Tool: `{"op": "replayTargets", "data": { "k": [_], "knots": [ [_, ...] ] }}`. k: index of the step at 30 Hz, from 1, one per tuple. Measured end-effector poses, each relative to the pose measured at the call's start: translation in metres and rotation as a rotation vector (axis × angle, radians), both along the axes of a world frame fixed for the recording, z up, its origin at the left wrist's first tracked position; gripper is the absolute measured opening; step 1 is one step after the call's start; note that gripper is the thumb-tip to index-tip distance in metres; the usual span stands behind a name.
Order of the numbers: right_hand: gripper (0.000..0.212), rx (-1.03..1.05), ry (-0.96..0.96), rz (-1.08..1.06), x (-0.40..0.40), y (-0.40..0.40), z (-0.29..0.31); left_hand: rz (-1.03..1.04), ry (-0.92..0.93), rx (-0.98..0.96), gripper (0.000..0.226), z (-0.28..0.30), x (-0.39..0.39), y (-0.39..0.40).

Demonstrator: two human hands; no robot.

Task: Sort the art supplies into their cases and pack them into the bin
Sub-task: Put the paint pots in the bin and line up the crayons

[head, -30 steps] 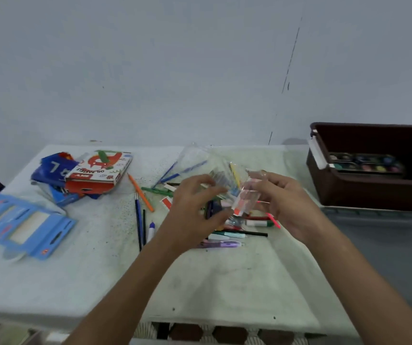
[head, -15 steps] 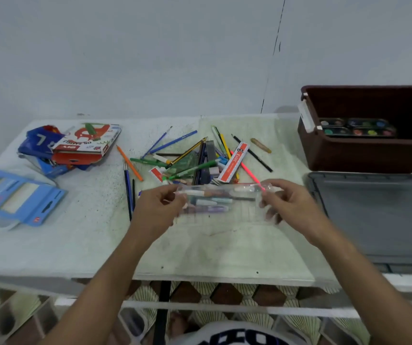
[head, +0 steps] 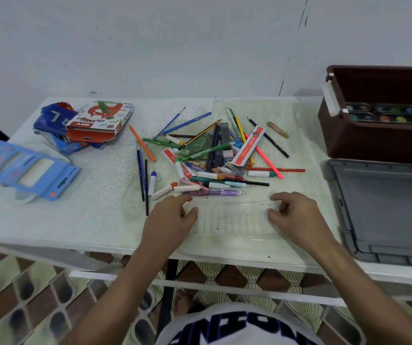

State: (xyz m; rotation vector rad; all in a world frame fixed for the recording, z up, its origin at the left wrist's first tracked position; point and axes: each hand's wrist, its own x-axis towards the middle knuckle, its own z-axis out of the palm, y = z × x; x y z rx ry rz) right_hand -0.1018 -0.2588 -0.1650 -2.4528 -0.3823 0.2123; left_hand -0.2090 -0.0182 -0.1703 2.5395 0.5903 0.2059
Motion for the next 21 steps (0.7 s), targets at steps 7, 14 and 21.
{"op": "replayTargets", "data": {
  "k": [7,14,21],
  "knots": [
    [0.042,-0.053,-0.117,0.069,0.003,0.02,0.016,0.063,-0.115,-0.053,0.033,0.012,-0.001,0.025],
    [0.03,0.07,-0.127,0.429,0.005,0.096,0.03,0.093,0.031,0.056,0.041,0.016,0.0,0.072],
    [0.026,-0.279,-0.204,0.615,0.015,0.158,0.017,0.057,0.135,0.118,0.032,0.014,0.006,0.072]
  ]
}}
